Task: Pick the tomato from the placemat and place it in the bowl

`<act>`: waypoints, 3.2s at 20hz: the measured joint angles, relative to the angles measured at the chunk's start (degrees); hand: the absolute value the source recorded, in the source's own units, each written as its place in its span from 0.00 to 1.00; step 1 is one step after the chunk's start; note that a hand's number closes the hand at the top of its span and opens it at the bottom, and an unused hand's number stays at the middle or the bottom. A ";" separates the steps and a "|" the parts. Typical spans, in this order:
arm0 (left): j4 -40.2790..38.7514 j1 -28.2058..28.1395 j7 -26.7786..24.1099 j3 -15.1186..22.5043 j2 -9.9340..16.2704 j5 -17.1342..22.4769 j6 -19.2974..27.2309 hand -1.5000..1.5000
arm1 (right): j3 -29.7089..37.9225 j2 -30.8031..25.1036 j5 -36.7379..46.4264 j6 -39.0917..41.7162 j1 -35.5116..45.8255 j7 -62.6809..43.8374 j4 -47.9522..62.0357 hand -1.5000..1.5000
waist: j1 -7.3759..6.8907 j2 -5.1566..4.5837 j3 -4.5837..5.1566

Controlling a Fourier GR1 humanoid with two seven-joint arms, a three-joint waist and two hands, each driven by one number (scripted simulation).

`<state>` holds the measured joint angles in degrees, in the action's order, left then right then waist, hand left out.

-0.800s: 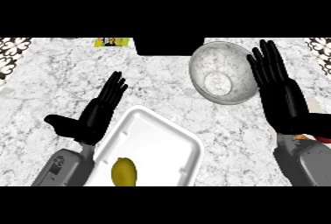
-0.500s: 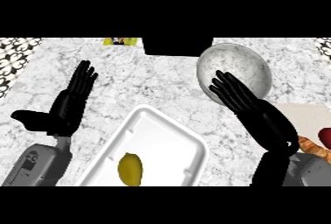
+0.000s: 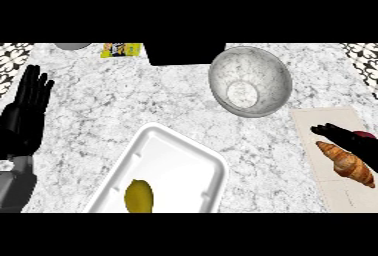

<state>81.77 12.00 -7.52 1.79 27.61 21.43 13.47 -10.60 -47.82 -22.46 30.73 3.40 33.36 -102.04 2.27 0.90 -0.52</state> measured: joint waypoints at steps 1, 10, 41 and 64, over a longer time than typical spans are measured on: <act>0.41 -0.50 -0.11 -0.26 0.09 0.06 0.07 0.50 | 1.98 -1.95 1.18 0.42 -1.03 1.96 0.48 0.00 | 0.14 0.00 -0.01; 1.13 -0.34 0.68 -2.07 1.56 0.34 -0.28 0.50 | 17.56 -18.89 13.45 -3.95 -6.90 14.23 8.57 0.00 | 0.07 -0.52 0.20; -0.59 4.59 2.38 -1.81 -0.15 -1.19 -4.03 0.50 | 0.20 -27.51 54.07 -24.64 -2.48 29.82 35.38 0.00 | -5.17 -1.67 0.36; 1.65 2.65 3.25 -3.36 -2.10 -3.78 -3.61 0.50 | -11.51 -12.36 65.30 -29.44 16.35 31.96 56.97 0.00 | -3.77 -1.22 0.42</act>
<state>83.42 14.65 -4.27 -1.56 25.51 17.65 9.86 -22.11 -60.18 42.84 1.29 19.75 65.33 -45.06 -1.50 -0.32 -0.10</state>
